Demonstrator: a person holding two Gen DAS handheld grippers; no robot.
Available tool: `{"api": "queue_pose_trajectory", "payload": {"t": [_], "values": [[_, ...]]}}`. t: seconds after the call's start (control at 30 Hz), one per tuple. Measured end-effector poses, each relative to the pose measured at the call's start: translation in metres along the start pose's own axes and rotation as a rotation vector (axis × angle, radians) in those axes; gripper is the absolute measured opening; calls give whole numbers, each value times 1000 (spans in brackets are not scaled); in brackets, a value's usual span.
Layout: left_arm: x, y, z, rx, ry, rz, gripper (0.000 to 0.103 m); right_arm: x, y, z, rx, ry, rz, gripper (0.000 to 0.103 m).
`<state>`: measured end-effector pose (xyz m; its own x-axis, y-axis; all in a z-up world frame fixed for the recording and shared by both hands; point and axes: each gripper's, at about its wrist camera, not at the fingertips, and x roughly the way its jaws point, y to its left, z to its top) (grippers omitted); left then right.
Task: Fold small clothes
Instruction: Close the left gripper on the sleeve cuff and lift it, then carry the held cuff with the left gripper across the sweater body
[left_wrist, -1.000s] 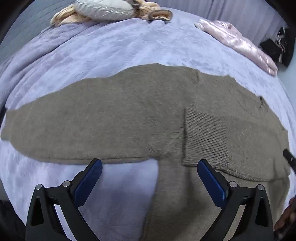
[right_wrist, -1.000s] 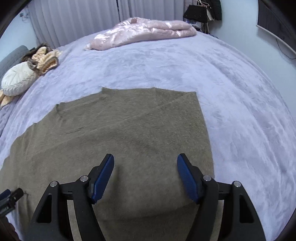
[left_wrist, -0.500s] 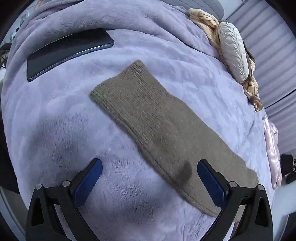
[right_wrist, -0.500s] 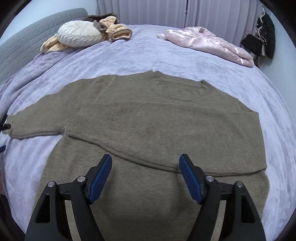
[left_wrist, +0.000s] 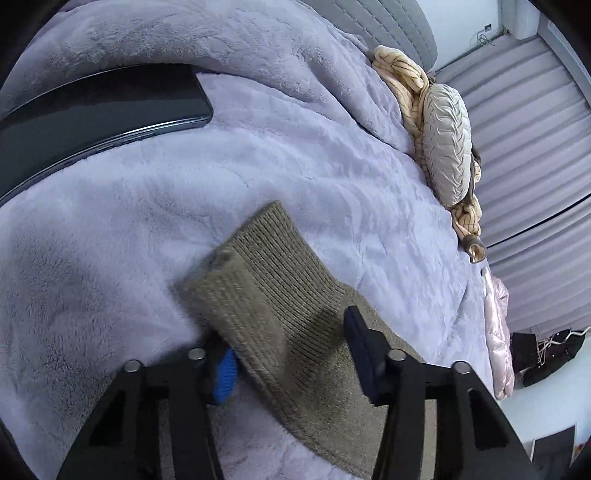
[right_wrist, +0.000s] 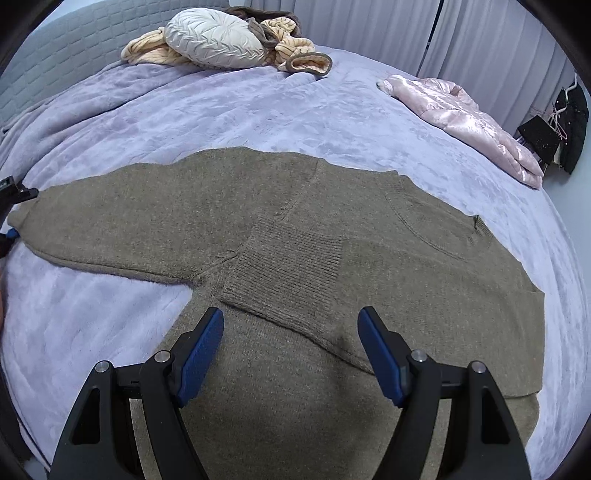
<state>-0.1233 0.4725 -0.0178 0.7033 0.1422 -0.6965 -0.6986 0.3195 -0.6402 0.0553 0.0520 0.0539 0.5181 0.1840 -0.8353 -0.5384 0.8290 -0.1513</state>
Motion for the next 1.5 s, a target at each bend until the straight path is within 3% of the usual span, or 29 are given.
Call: {"api": "queue_pose_trajectory", "payload": {"t": [0.13, 0.3, 0.47, 0.73, 0.93, 1.07, 1.17, 1.23, 1.3, 1.37, 1.5], "values": [[-1, 21, 7, -83, 17, -87, 9, 12, 7, 27, 7, -8, -24, 78], [7, 22, 13, -103, 65, -107, 10, 37, 30, 67, -2, 11, -38, 78], [13, 23, 19, -138, 72, -132, 10, 58, 50, 82, -23, 40, -62, 78], [-24, -7, 18, 34, -19, -42, 9, 77, 44, 89, 67, 83, -64, 78], [-50, -31, 16, 136, -62, -2, 9, 82, 97, 93, -41, 86, -119, 78], [-64, -42, 14, 179, -86, 17, 9, 69, 145, 90, -94, 73, -11, 78], [-67, -50, 12, 210, -85, 40, 9, 59, 178, 85, -162, 99, 194, 78], [-70, -58, 9, 235, -91, 60, 9, 48, 183, 82, -152, 106, 336, 78], [-77, -66, 5, 261, -104, 62, 9, 38, 175, 82, -114, 93, 361, 78], [-81, -75, -2, 290, -113, 84, 9, 30, 158, 83, -78, 54, 315, 78], [-89, -90, -16, 357, -127, 156, 9, 50, 117, 93, 2, 52, 86, 79]]}}
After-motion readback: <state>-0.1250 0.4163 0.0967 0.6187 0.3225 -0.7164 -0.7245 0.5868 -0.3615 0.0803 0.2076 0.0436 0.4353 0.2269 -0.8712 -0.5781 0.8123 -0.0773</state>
